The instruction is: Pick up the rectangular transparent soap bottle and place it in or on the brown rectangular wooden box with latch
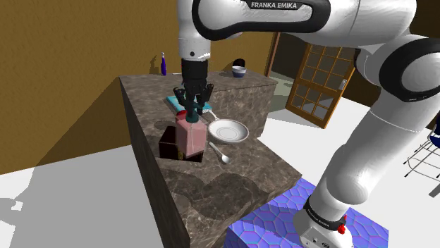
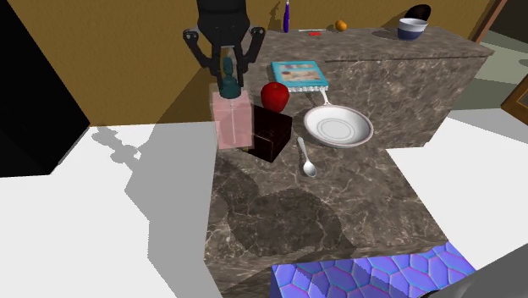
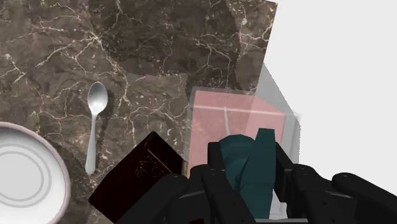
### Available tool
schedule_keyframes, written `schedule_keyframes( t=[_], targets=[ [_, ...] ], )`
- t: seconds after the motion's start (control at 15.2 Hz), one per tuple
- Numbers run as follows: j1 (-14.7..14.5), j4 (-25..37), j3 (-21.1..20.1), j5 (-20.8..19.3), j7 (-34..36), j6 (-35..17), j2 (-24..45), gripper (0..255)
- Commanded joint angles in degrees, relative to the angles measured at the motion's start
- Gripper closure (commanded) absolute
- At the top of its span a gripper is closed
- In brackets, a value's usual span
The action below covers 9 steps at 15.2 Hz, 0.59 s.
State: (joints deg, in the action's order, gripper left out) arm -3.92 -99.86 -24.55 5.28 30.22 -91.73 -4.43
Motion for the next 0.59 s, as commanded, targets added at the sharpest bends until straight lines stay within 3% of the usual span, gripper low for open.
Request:
schedule_keyframes(
  t=[0.0,0.53],
  targets=[
    [0.89,3.98,0.81,-1.51,-1.43,1.18,3.2,255],
    [2.46,26.08,3.1,-7.28,-5.65,9.66,18.06,255]
  ],
)
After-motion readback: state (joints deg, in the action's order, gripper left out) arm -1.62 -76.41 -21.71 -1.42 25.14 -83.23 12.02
